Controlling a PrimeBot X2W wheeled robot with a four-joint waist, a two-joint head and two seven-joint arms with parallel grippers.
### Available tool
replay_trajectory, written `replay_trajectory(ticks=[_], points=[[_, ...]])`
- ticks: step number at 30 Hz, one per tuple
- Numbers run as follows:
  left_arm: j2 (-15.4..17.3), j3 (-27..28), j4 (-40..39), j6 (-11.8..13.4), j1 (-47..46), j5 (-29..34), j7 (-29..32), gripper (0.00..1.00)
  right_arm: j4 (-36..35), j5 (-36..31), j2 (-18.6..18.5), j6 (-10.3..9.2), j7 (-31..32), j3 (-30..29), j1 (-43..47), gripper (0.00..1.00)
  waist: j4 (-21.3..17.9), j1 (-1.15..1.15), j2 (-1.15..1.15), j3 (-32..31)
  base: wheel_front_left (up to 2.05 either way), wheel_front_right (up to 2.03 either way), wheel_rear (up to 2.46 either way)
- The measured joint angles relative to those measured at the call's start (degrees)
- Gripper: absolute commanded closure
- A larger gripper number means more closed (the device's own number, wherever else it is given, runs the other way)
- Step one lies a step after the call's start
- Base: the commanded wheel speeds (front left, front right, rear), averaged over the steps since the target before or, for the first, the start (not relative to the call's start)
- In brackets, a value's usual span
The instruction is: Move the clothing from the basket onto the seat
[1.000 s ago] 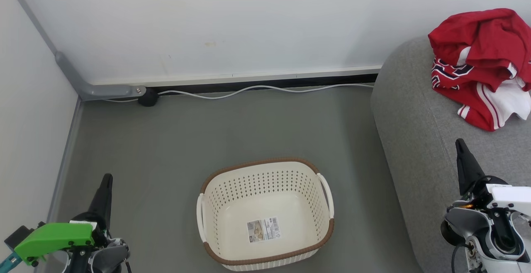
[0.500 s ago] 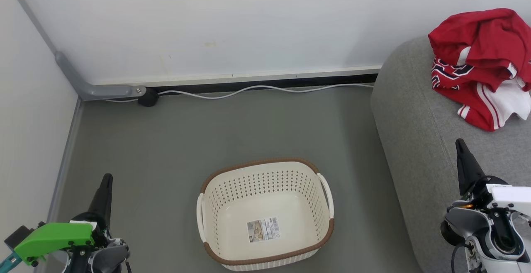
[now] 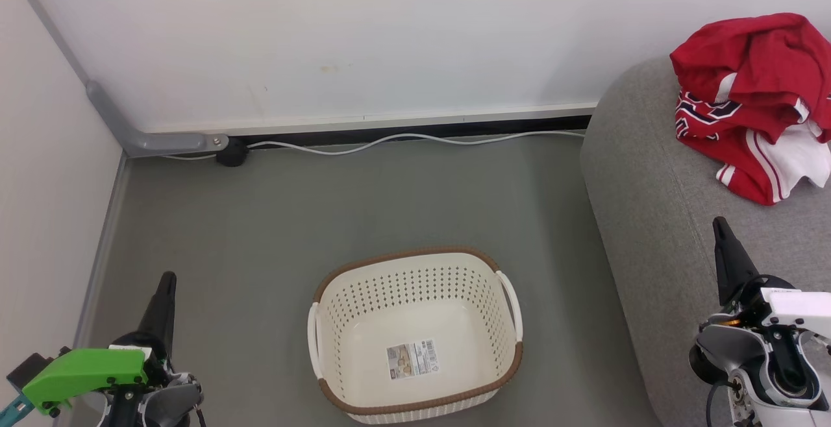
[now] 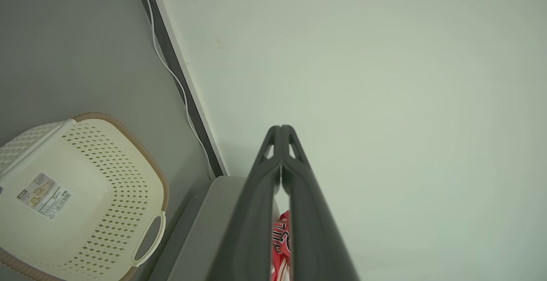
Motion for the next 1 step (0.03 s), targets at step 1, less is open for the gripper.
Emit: replay_trajectory(ticks=[1], points=[[0.0,0.0,0.0,0.0,0.0,0.0,0.0,1.0,0.0,0.0,0.0,0.0,0.0,0.0,0.0,1.0,0.0,0.0,0.0,0.0,0.0,0.0,0.0]])
